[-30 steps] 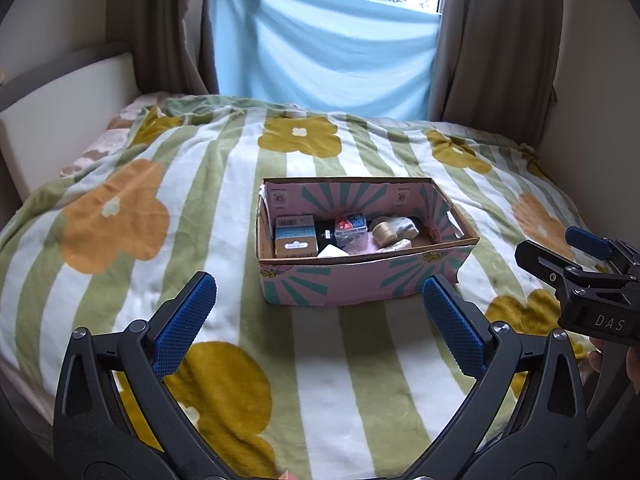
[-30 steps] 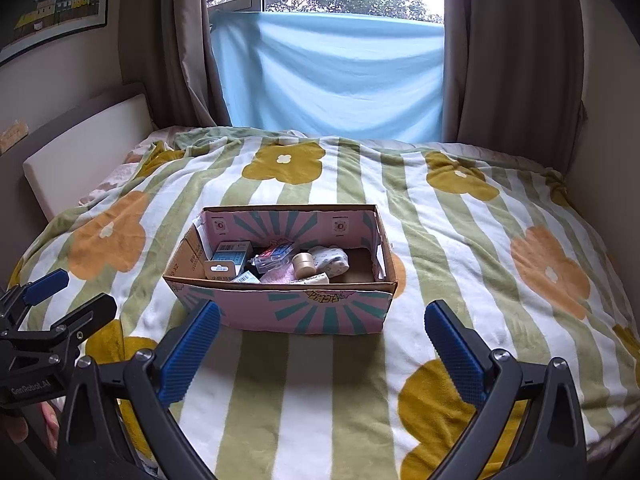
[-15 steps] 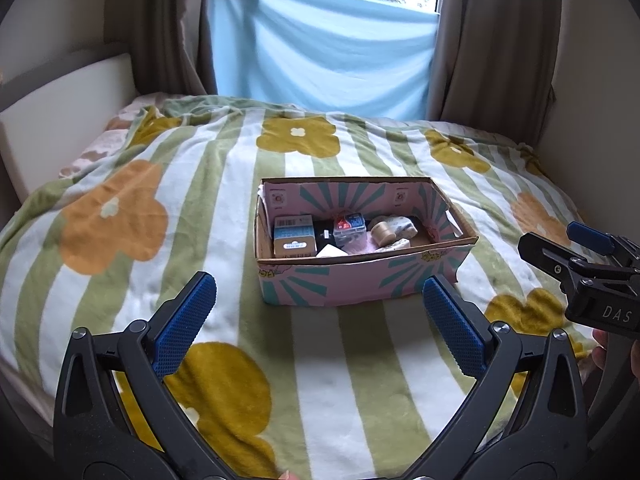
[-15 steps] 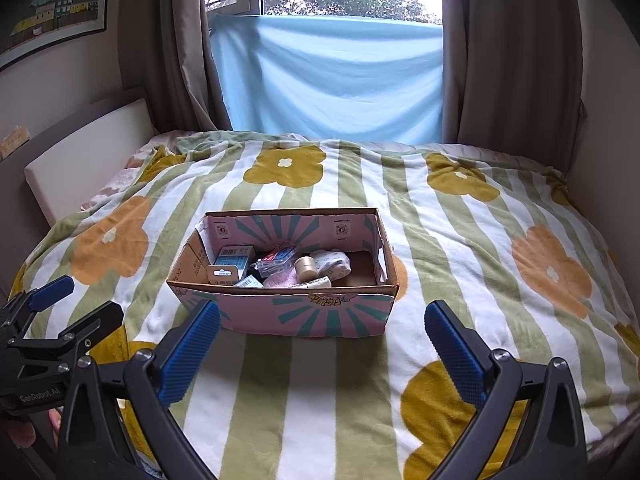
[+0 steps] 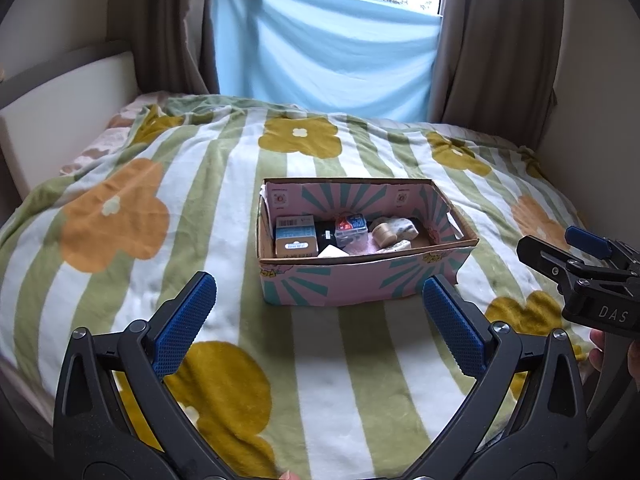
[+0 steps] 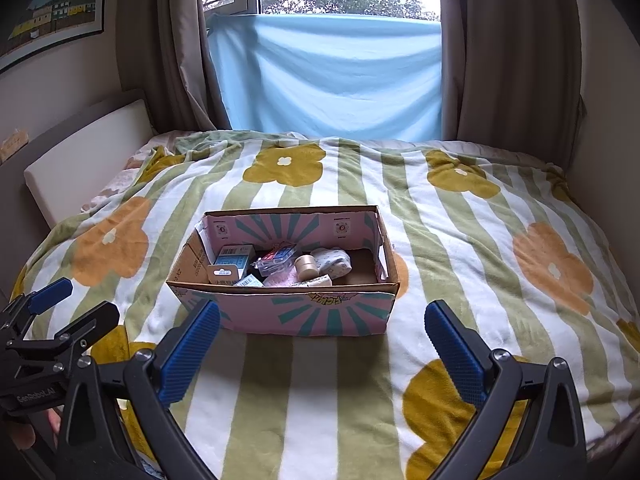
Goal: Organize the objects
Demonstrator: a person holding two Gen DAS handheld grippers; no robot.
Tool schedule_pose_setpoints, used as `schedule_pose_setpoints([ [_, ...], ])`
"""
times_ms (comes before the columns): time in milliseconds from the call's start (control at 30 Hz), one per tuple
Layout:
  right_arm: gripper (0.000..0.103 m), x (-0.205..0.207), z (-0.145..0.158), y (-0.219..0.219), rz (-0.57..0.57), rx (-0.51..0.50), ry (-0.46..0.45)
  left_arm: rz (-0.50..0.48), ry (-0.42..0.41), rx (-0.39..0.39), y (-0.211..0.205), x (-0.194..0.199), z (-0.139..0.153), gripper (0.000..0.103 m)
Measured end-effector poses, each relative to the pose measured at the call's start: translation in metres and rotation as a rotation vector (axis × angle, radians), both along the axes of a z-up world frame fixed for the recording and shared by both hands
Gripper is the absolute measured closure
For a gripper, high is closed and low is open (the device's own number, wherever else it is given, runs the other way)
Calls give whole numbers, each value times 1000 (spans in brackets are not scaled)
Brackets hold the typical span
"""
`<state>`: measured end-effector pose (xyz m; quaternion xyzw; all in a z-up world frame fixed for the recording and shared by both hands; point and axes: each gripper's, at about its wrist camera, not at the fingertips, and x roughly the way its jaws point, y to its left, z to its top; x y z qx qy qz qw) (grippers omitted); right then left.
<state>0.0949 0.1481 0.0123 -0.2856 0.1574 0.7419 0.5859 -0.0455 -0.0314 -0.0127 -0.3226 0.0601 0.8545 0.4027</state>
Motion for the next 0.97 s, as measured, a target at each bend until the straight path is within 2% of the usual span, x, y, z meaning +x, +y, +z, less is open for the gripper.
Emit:
schedule_pose_setpoints([
  [400,1,2,-2,0,-5,1,-1,16,4,-5,-4,-1,1,0],
  [600,1,2,-2,1,-9,1,1,79,56,-37,-4,1,3,0],
  [767,1,3,-1,2,-7,1,0,41,18,2,-2,3,2,0],
  [967,1,2,-2,2,-9,0,0,48,0,20,-3,1,-1,0],
])
